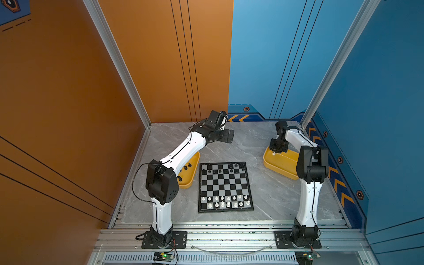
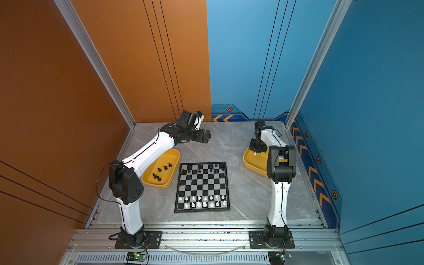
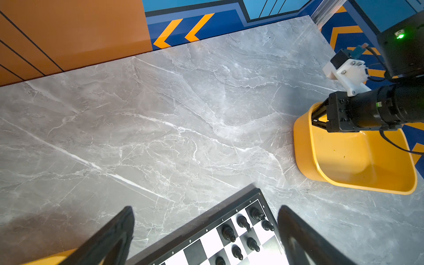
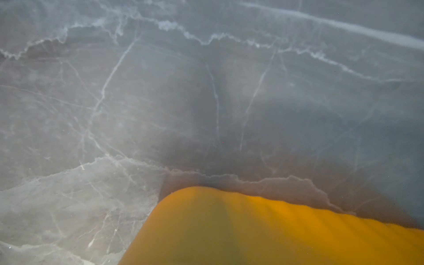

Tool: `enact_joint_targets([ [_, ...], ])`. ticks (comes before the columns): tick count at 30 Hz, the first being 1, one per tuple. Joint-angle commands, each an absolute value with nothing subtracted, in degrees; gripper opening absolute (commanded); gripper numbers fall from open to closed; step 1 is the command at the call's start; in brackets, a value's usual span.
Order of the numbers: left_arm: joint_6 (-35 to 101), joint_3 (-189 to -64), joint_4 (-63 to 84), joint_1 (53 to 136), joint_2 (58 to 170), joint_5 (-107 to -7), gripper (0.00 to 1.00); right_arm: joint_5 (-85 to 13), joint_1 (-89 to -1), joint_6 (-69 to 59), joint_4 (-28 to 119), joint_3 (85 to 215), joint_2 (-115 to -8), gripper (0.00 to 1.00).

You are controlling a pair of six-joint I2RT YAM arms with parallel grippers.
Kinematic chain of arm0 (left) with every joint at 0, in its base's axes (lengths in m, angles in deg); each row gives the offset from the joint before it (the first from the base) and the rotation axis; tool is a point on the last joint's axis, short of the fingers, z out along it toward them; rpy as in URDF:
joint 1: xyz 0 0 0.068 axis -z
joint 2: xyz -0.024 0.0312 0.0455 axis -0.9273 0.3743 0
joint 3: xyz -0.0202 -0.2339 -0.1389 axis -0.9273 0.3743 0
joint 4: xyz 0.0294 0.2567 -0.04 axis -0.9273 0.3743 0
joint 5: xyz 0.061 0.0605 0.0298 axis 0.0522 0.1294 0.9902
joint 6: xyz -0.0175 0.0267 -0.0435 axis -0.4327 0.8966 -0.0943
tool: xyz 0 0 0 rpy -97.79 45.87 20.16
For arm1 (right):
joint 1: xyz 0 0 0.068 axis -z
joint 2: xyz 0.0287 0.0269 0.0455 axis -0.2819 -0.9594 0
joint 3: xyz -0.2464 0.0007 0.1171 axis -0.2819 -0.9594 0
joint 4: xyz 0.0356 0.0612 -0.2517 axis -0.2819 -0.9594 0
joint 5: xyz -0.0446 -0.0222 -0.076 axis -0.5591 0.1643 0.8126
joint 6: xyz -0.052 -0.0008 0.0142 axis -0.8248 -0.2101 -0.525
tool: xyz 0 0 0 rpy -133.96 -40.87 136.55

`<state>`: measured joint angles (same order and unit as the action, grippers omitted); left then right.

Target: Set up the chess pieces on the board

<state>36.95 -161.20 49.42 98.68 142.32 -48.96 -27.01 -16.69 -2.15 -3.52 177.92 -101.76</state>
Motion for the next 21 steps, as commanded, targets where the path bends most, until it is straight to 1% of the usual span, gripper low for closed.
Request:
enact_joint_targets([
  [1,37.7,-160.7,50.8,97.9,140.8,-47.7,0.98,-25.7,-16.4,-2.8,-6.0,179.5,-102.1,0.07],
  [6,37.6,-158.0,50.8,97.7,138.5,-47.1,0.98,-25.2,-17.0,-3.0,-7.8,179.1,-99.6,0.07],
  [13,36.8,-148.9,50.6,96.7,130.9,-45.4,0.98,-24.1,-20.1,-3.1,-9.8,176.9,-92.9,0.07],
  [18,35.6,-140.5,49.6,95.0,123.8,-44.4,0.98,-23.5,-25.5,-2.3,-11.0,172.0,-86.1,0.07],
  [21,33.6,-134.3,48.5,92.8,118.9,-45.1,0.98,-22.9,-30.4,-1.2,-12.1,169.2,-81.8,0.07],
])
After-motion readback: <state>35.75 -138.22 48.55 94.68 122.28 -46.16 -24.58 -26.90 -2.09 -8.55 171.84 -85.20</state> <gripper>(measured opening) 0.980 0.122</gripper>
